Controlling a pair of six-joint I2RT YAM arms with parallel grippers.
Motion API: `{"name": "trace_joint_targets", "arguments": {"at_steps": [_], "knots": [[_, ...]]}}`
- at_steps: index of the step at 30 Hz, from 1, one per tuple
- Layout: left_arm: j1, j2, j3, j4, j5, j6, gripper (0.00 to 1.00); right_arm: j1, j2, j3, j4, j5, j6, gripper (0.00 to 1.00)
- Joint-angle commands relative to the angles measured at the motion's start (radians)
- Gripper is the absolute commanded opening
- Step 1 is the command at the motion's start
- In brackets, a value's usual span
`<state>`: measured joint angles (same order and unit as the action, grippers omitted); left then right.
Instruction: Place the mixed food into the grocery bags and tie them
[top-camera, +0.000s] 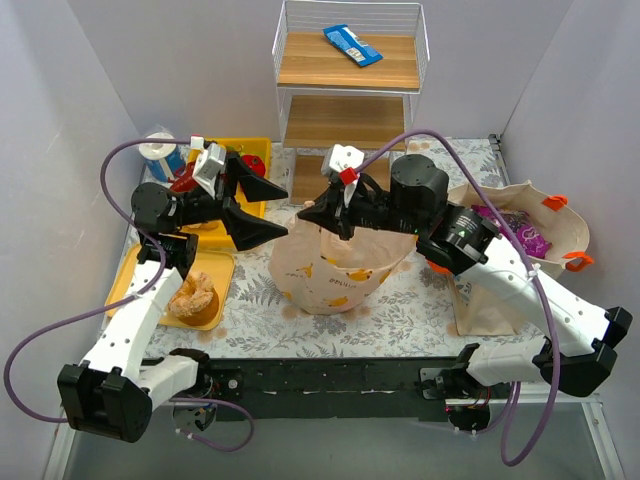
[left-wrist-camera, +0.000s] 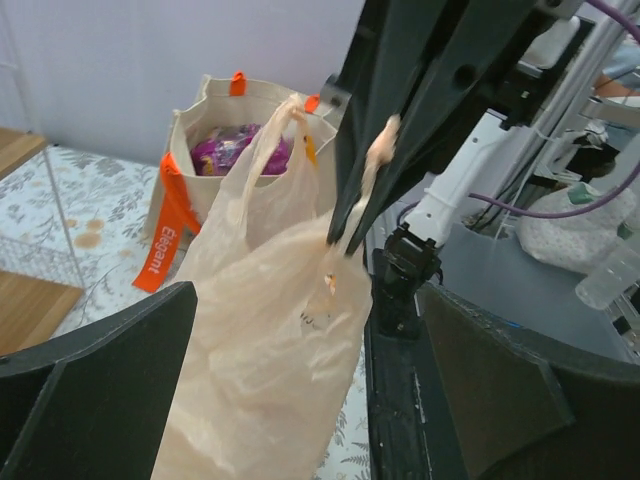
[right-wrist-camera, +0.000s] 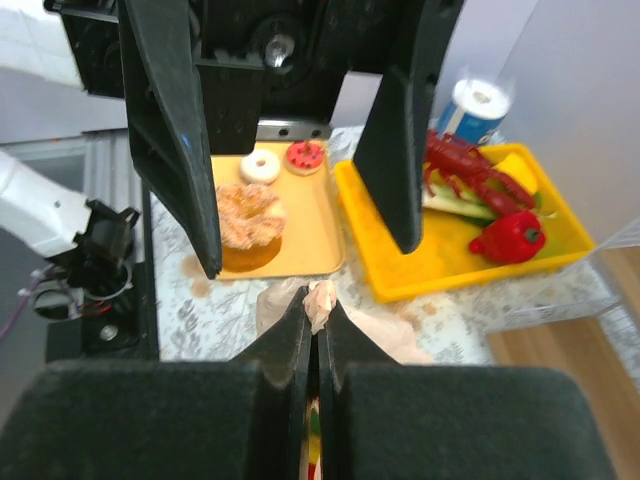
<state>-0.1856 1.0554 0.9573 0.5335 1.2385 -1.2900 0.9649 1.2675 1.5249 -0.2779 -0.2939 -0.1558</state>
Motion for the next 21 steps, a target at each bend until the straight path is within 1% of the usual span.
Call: {"name": "trace_joint_targets", "arguments": {"at_steps": [1,2,7,12,17,21], "knots": [[-0.055,0.034,0.06,0.106,0.058,-0.078,0.98,-0.02,-0.019,-0.028,-0.006,-0.085,0.068,0.01],[-0.066,0.043,0.066,0.097,0.059,-0.072,0.98,-0.025,-0.019,-0.034,-0.003,-0.094,0.081,0.01],[-0.138,0.078,0.081,-0.029,0.026,0.061,0.98,-0.04,-0.017,-0.043,0.025,-0.158,0.111,0.01],[-0.21,0.106,0.066,-0.013,0.026,0.067,0.98,-0.063,-0.003,-0.043,0.049,-0.191,0.175,0.01],[-0.244,0.127,0.026,0.009,-0.001,0.074,0.98,-0.083,-0.002,-0.074,0.112,-0.234,0.22,0.01],[-0.282,0.132,-0.012,0.046,-0.054,0.07,0.98,-0.087,0.01,-0.092,0.163,-0.266,0.255,0.01]]}}
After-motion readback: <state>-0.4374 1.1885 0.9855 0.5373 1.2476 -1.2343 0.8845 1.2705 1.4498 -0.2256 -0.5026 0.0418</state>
